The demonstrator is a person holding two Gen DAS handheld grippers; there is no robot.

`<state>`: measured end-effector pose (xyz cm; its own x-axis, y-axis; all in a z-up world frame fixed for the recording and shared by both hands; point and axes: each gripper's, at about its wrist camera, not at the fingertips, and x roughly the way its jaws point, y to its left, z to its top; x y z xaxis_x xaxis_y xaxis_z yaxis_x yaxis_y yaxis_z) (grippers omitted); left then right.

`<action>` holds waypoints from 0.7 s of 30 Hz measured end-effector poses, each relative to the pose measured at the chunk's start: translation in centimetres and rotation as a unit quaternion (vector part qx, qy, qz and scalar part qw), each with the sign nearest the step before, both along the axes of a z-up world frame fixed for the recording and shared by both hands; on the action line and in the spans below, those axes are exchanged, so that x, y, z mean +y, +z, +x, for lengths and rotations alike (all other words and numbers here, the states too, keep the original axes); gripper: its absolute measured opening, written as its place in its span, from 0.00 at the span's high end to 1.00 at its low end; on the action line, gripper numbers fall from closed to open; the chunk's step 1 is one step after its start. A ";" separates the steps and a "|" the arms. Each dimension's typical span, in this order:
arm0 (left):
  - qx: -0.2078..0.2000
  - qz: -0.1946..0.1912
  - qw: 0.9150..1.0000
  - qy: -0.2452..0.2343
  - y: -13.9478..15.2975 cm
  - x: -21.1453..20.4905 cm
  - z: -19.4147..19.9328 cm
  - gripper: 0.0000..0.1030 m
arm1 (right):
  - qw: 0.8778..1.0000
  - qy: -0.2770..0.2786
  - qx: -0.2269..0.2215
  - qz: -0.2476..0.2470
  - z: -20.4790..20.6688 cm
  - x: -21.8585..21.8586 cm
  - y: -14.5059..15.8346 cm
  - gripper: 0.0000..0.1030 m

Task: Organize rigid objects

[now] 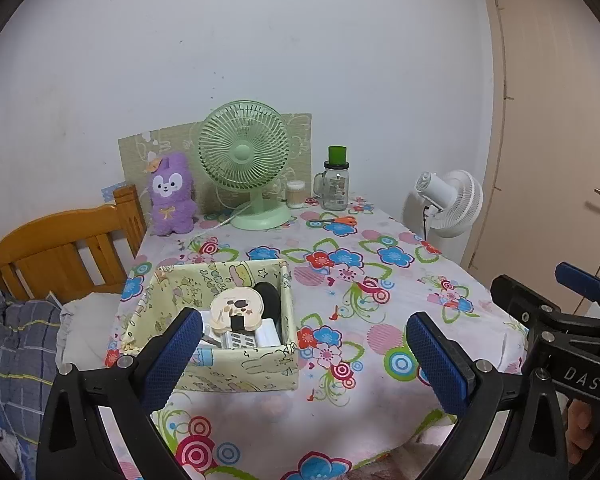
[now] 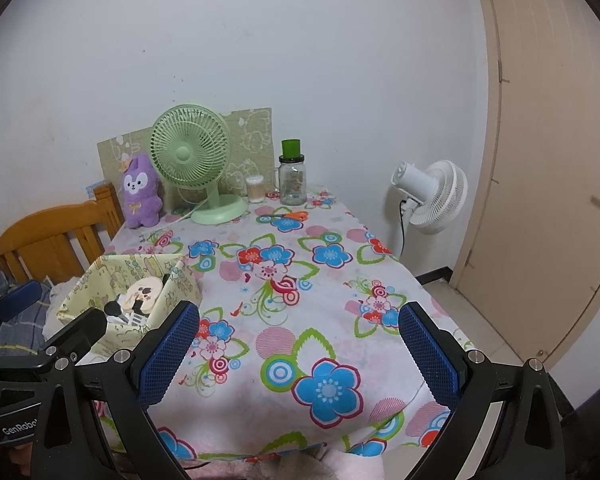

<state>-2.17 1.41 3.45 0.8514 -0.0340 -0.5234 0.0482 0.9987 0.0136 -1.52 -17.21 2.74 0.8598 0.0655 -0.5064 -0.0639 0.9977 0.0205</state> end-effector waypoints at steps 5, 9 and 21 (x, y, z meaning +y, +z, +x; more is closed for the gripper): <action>-0.001 0.000 1.000 0.001 0.0 0.0 0.3 0.00 | 1.000 0.000 -0.006 -0.006 0.4 0.0 0.2 0.02; 0.002 0.002 1.000 -0.001 -0.2 -0.1 1.0 0.00 | 1.000 0.000 -0.006 -0.006 1.0 -0.2 0.0 0.02; 0.014 -0.001 1.000 0.006 -0.6 0.1 3.4 0.00 | 1.000 -0.004 -0.009 -0.003 3.3 -0.1 -0.6 0.02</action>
